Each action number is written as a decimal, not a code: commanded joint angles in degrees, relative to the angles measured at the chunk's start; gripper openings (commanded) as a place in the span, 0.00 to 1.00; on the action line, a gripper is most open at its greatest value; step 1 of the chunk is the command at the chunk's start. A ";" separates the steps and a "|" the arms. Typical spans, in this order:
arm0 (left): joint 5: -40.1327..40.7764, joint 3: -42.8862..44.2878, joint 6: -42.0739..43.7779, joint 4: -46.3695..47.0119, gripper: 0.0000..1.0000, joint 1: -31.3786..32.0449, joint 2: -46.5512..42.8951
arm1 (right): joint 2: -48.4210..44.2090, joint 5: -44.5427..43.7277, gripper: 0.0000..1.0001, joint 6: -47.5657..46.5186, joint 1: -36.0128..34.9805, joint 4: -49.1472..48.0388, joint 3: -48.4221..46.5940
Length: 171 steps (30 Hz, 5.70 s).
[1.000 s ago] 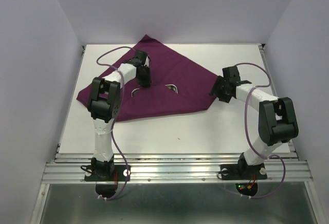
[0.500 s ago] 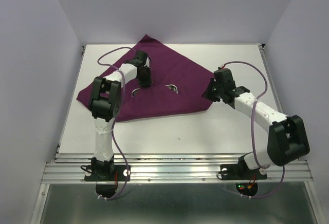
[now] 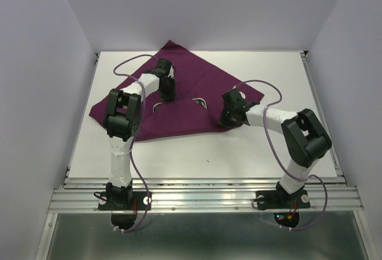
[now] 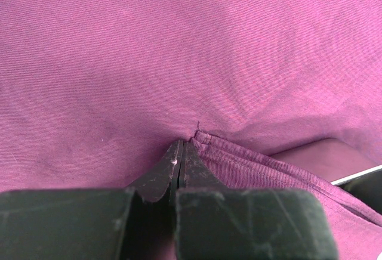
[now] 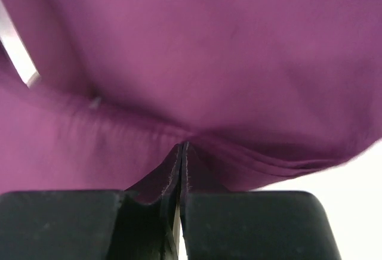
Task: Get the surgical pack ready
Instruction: Pack the surgical kit at the center of the board.
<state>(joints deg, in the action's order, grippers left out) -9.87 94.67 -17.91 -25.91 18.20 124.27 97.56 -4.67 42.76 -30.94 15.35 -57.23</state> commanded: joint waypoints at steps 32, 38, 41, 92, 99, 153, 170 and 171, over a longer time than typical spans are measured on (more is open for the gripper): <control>-1.73 1.39 0.95 -3.44 0.00 0.79 1.42 | -8.79 -15.11 0.12 -4.70 10.09 4.51 -1.65; -2.08 1.48 1.04 -3.44 0.00 0.79 1.59 | -3.79 -8.61 0.62 -8.48 21.96 4.25 -3.58; -2.43 1.65 0.95 -3.36 0.00 0.88 1.86 | -0.45 -5.01 0.71 -9.54 23.38 3.54 -5.95; -7.01 1.48 -2.04 -0.90 0.00 10.19 5.37 | -9.33 0.29 0.01 -1.11 1.43 -3.84 -18.35; -7.79 0.08 -2.13 0.07 0.00 10.19 5.02 | -2.38 -1.66 0.01 0.57 -4.03 -2.96 -24.24; -10.17 5.61 -3.97 -5.90 0.35 -1.67 -10.62 | -10.79 -15.19 0.77 -6.29 -5.28 3.45 -20.39; -10.26 2.89 -4.68 -4.85 0.43 -0.44 -14.05 | -22.60 1.49 0.64 3.64 9.92 -3.57 9.24; -10.26 2.71 -4.59 -4.85 0.42 -0.44 -14.23 | -21.89 2.37 0.66 3.47 9.93 -4.01 9.42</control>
<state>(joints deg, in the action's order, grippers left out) -20.08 98.15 -22.57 -30.94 17.56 113.91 75.68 -6.24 44.82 -22.44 17.28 -47.55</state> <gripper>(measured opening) 0.423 0.644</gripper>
